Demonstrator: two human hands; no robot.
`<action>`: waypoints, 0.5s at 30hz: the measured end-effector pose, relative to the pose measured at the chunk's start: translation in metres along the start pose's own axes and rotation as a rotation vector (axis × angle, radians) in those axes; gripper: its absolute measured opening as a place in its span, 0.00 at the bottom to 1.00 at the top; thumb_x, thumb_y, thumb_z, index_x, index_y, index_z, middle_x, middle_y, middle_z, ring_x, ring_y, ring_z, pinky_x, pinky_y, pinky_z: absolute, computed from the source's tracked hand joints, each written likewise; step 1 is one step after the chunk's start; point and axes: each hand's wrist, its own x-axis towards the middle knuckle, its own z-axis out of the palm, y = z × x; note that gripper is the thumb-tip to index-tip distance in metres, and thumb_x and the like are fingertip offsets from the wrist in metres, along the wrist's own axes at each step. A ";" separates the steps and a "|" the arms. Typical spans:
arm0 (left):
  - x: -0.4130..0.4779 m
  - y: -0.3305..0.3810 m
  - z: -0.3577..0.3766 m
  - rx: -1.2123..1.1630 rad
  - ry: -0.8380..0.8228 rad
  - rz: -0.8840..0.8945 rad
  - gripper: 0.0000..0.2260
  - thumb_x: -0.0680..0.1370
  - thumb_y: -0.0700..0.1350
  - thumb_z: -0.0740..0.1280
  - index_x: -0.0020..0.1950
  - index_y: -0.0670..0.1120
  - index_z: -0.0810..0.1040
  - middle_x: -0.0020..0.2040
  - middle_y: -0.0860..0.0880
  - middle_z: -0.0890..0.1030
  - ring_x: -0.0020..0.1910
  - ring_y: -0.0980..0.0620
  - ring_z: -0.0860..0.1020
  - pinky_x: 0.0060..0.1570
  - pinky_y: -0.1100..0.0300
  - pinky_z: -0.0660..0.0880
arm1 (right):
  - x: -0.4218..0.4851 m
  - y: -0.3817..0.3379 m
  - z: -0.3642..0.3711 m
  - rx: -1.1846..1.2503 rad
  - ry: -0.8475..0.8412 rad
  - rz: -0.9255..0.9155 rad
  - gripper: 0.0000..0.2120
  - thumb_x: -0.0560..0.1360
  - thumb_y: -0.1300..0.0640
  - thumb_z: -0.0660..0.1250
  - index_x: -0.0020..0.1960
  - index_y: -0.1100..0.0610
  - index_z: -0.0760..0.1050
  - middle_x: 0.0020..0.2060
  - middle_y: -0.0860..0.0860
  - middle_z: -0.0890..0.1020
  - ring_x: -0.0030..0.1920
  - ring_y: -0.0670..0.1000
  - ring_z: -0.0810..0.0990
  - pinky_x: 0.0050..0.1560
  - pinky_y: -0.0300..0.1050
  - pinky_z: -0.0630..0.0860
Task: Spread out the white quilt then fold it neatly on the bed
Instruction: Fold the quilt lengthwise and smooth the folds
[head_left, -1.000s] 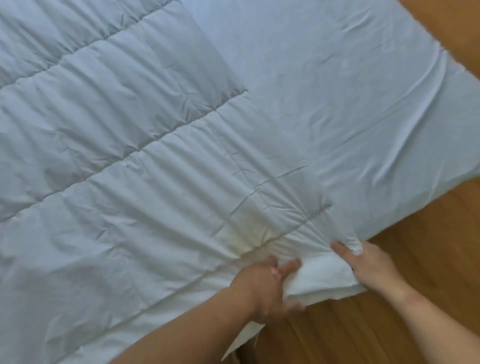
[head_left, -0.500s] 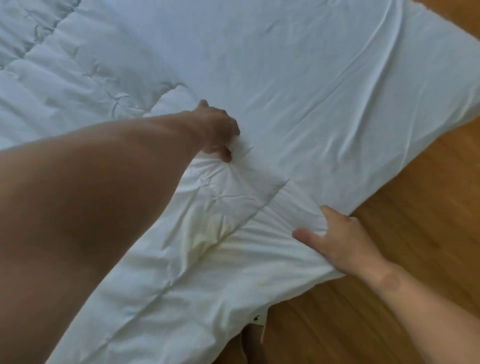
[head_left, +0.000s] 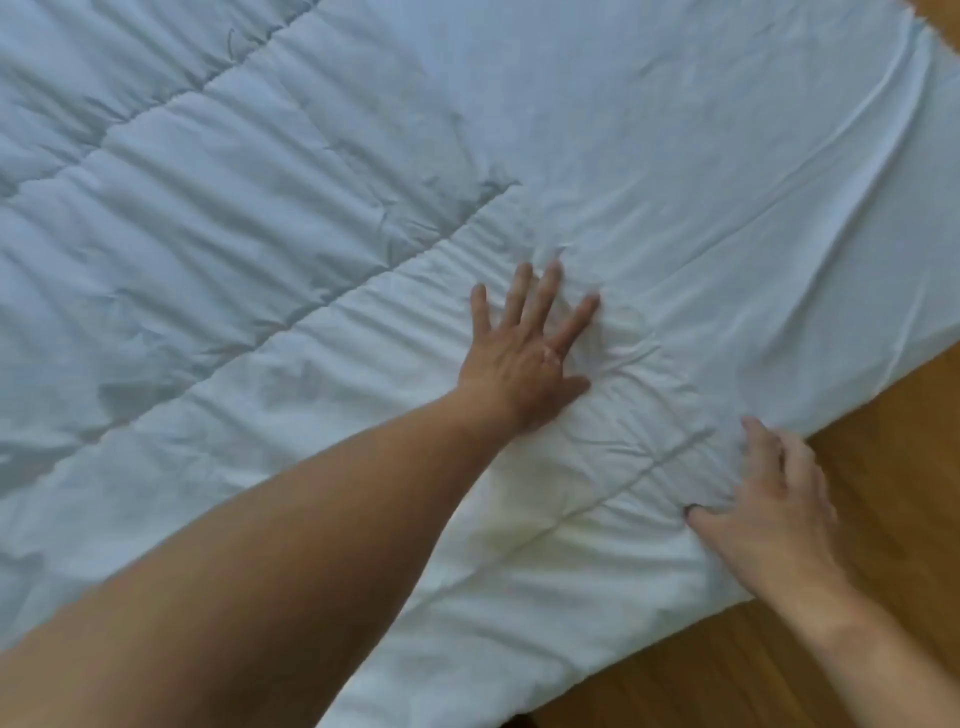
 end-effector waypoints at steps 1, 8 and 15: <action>-0.025 -0.017 0.009 -0.022 -0.011 -0.029 0.35 0.78 0.69 0.53 0.80 0.61 0.42 0.82 0.48 0.38 0.80 0.44 0.36 0.74 0.33 0.38 | -0.006 -0.021 -0.003 0.003 0.127 -0.130 0.44 0.65 0.49 0.77 0.76 0.55 0.63 0.73 0.58 0.65 0.72 0.63 0.65 0.69 0.64 0.66; -0.215 -0.146 0.048 -0.077 -0.131 -0.311 0.32 0.78 0.69 0.45 0.81 0.61 0.42 0.82 0.51 0.39 0.79 0.50 0.35 0.75 0.39 0.35 | -0.060 -0.223 0.051 0.035 0.070 -0.876 0.34 0.73 0.40 0.62 0.75 0.53 0.71 0.77 0.58 0.66 0.77 0.60 0.64 0.72 0.64 0.64; -0.358 -0.324 0.058 -0.096 -0.147 -0.762 0.35 0.73 0.71 0.36 0.80 0.64 0.42 0.82 0.54 0.40 0.81 0.48 0.39 0.75 0.36 0.38 | -0.091 -0.377 0.112 -0.202 -0.098 -0.982 0.35 0.75 0.34 0.56 0.77 0.50 0.66 0.78 0.55 0.65 0.78 0.57 0.63 0.74 0.64 0.61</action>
